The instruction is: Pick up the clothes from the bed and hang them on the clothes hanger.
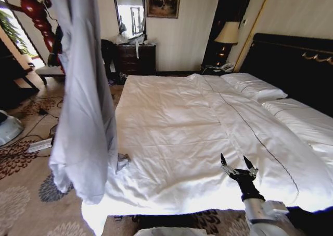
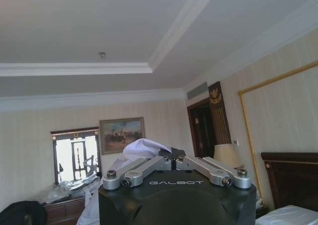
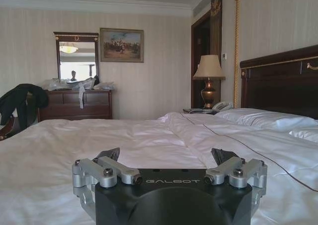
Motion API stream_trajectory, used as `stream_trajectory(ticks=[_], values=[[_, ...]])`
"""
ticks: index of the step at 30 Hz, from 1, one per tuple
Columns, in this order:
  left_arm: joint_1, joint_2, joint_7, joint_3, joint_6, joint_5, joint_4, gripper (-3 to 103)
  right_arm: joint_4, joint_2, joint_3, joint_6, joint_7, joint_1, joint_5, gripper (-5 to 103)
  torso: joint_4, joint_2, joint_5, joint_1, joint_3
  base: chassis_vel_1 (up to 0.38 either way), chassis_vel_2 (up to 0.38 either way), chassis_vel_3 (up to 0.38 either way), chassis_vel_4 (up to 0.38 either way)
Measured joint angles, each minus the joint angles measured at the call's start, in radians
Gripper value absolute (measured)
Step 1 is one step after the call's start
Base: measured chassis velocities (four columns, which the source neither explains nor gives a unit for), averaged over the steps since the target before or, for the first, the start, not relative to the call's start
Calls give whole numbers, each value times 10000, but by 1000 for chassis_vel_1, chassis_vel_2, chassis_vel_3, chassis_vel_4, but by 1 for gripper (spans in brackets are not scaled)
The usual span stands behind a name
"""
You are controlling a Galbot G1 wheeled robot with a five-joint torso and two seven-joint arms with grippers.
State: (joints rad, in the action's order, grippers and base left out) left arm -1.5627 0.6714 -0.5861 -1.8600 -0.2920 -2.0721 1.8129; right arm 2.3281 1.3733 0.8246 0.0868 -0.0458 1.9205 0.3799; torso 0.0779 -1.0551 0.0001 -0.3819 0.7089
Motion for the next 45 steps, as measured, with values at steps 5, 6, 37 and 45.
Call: stream_trajectory(ticks=[5, 6, 37, 45], values=[[-877, 485, -316, -534, 1, 197, 4, 0, 0, 37, 64, -16, -2, -18, 34, 100, 1, 0, 6, 0, -1, 0, 0, 0, 0], [-1308, 529, -388, -570, 8, 459, 155, 0, -9, 58, 74, -17, -2, -14, 34, 100, 0, -1, 3, 1, -1, 0, 0, 0, 0], [-10937, 5318, -997, -2146, -259, 5209, -2928, 0, 50, -162, 632, -154, -18, 51, 307, 100, 1, 0, 2, 0, 0, 0, 0, 0, 0], [-11578, 6163, -979, -2286, -880, 5513, -4011, 22, 5, -191, 583, -172, -18, 69, 295, 100, 1, 0, 0, 1, 0, 0, 0, 0, 0]])
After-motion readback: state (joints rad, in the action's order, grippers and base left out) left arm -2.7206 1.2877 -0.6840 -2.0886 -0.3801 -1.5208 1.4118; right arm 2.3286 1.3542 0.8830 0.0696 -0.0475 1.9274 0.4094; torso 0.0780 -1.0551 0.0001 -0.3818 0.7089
